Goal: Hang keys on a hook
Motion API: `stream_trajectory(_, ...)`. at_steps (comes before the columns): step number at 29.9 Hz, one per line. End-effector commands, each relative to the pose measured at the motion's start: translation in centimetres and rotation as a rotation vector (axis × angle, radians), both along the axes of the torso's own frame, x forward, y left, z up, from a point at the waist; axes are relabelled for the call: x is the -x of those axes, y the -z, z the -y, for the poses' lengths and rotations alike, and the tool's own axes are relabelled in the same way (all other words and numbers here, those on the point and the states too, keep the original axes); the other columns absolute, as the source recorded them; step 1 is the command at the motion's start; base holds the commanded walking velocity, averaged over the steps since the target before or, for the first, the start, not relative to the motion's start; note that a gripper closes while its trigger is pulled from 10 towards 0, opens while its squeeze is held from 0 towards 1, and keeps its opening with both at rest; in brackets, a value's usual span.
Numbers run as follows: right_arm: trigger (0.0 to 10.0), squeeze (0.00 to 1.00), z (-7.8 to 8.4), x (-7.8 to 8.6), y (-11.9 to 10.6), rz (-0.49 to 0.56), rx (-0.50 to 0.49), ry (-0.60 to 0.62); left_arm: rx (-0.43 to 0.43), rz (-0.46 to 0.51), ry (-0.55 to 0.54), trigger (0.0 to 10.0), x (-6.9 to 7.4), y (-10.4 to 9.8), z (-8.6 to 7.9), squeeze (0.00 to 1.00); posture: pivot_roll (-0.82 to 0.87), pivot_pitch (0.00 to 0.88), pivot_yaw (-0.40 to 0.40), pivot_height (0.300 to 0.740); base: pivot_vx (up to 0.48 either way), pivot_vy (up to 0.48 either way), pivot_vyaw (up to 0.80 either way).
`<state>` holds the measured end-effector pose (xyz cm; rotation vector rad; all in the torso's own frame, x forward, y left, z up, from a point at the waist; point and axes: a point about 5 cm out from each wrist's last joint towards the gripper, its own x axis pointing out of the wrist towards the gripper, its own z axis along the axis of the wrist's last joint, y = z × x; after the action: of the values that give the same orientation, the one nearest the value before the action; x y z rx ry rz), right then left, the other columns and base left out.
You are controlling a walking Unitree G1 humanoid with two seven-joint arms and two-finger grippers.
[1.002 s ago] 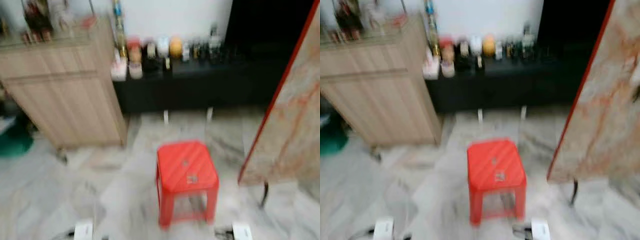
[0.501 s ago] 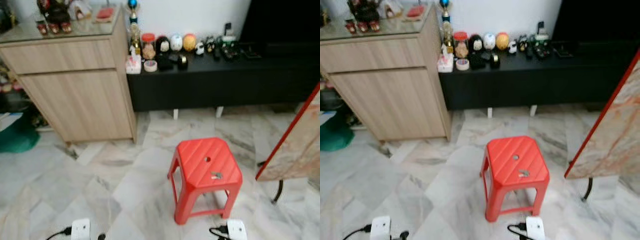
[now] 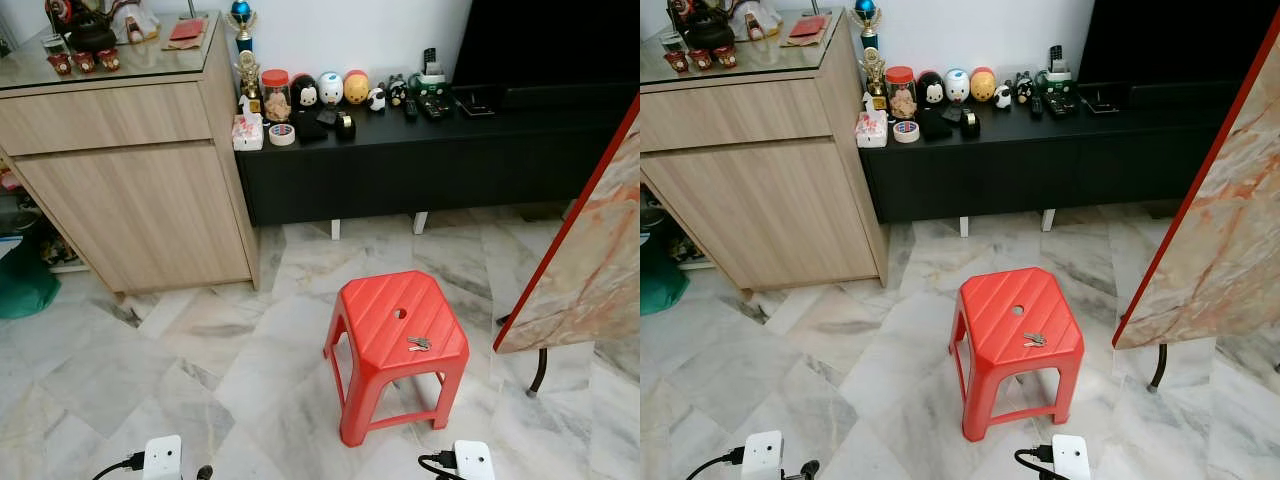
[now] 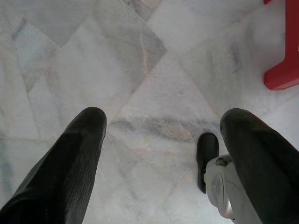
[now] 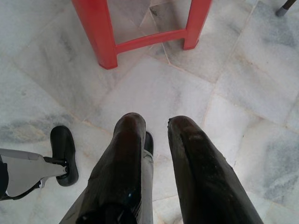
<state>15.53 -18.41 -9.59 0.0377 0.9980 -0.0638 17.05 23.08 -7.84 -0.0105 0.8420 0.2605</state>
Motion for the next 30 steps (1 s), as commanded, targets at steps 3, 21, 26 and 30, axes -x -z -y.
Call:
stream_trajectory(3, 10.0, 0.00, 0.06, 0.14, 0.04, 0.002, -0.004, 0.008, 0.003, -0.026, 0.014, 10.0, 0.55, 0.34, 0.26, 0.00, 0.04, 0.008, 0.022, 0.740, 0.000, 0.000, 0.00)
stream_trajectory(21, 10.0, 0.00, 0.10, 0.10, 0.01, 0.008, -0.002, 0.025, 0.001, -0.027, 0.021, 10.0, 0.53, 0.35, 0.32, 0.00, 0.04, 0.020, 0.020, 0.740, 0.157, 0.000, 0.00)
stream_trajectory(26, 10.0, 0.00, 0.15, 0.08, 0.00, 0.009, -0.001, 0.026, 0.001, -0.027, 0.022, 10.0, 0.52, 0.36, 0.38, 0.00, 0.04, 0.023, 0.020, 0.740, 0.280, 0.000, 0.00)
stream_trajectory(30, 10.0, 0.00, 0.16, 0.07, -0.01, 0.009, -0.001, 0.025, 0.002, -0.027, 0.019, 10.0, 0.54, 0.37, 0.38, 0.00, 0.04, 0.027, 0.018, 0.740, 0.285, 0.000, 0.00)
